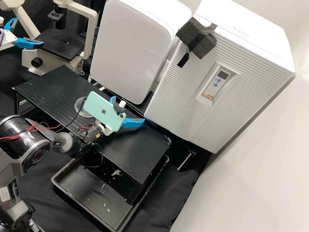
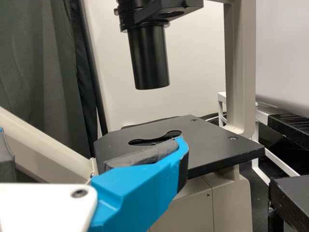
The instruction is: Place the petri dish on the microscope
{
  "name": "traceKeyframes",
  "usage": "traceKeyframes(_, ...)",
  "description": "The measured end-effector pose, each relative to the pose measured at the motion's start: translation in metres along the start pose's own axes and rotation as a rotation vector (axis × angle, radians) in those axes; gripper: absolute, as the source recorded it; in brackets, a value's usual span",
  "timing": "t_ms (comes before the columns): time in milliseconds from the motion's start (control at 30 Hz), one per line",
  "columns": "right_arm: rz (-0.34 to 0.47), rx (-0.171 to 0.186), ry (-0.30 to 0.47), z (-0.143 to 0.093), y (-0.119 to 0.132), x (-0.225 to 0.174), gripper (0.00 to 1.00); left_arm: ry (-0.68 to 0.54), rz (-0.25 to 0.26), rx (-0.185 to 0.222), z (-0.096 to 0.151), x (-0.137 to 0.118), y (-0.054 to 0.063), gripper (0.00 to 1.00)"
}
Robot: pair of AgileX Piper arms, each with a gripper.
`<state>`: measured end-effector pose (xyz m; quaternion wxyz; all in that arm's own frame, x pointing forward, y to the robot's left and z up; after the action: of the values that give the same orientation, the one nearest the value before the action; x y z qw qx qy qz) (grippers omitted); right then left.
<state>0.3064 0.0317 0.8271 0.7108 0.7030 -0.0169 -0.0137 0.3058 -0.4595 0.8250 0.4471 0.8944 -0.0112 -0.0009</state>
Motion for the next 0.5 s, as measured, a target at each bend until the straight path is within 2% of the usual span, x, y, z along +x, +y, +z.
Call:
traceKeyframes(400, 0.0, 0.0, 0.0, 0.0, 0.0, 0.0, 1.0, -0.004, -0.001, 0.0, 0.0013, 0.0, -0.0002, 1.0)
traceKeyframes(500, 0.0, 0.0, 0.0, 0.0, 0.0, 0.0, 1.0, -0.045, 0.004, 0.011, 0.0097, -0.0011, 0.0016, 1.0)
